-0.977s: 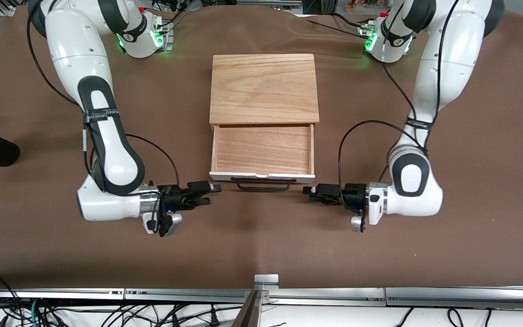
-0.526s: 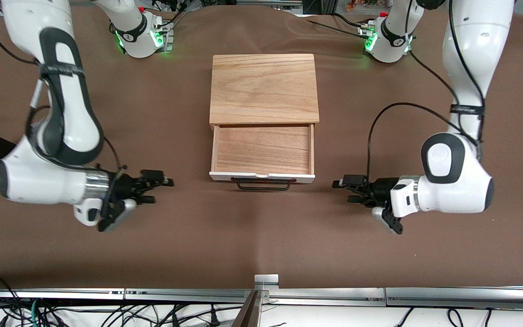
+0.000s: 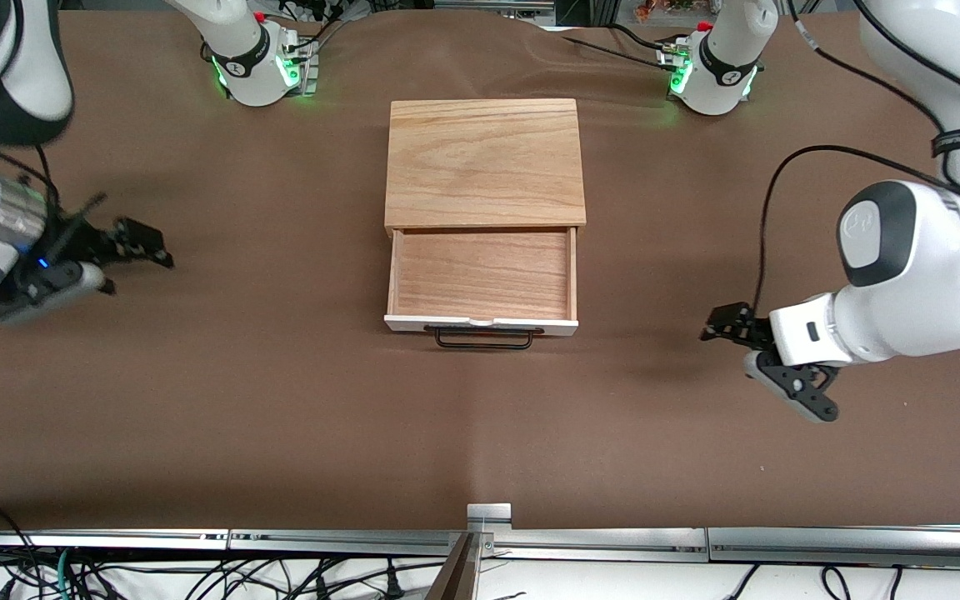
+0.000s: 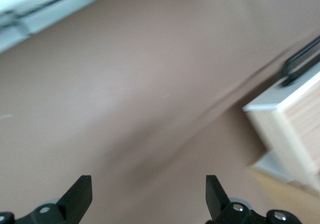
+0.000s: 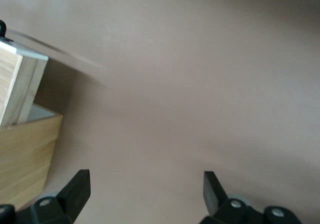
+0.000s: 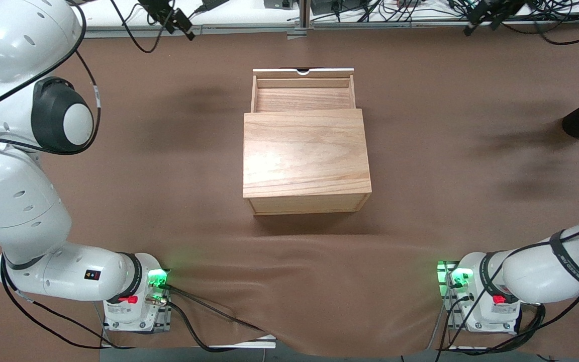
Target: Pull top drawer with both arms simultaneously
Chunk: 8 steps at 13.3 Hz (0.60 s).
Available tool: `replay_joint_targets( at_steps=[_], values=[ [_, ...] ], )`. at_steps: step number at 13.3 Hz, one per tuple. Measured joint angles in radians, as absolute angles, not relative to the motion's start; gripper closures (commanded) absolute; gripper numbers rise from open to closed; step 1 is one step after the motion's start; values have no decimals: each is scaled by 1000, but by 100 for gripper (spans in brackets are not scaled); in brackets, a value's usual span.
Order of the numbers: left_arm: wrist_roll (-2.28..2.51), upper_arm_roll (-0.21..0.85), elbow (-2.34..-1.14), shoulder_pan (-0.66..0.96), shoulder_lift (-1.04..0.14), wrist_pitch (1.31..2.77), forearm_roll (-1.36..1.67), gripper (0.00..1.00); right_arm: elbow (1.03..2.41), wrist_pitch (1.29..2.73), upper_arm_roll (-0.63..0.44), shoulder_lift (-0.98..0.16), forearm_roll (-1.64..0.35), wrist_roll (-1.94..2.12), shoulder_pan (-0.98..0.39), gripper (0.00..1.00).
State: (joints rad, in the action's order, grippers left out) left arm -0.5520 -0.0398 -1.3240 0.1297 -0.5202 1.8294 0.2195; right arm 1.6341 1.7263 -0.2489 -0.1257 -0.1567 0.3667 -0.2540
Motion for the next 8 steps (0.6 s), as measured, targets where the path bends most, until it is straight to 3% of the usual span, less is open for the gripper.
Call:
replay_joint_targets(
  at_steps=[3, 8],
  values=[
    [-497, -42, -1298, 124, -476, 1830, 64, 0, 1668, 1679, -248, -36, -89, 316, -257, 0],
    [-154, -45, -1301, 84, -371, 1711, 46, 0, 1680, 1679, -247, -43, -81, 307, -263, 0]
  ],
)
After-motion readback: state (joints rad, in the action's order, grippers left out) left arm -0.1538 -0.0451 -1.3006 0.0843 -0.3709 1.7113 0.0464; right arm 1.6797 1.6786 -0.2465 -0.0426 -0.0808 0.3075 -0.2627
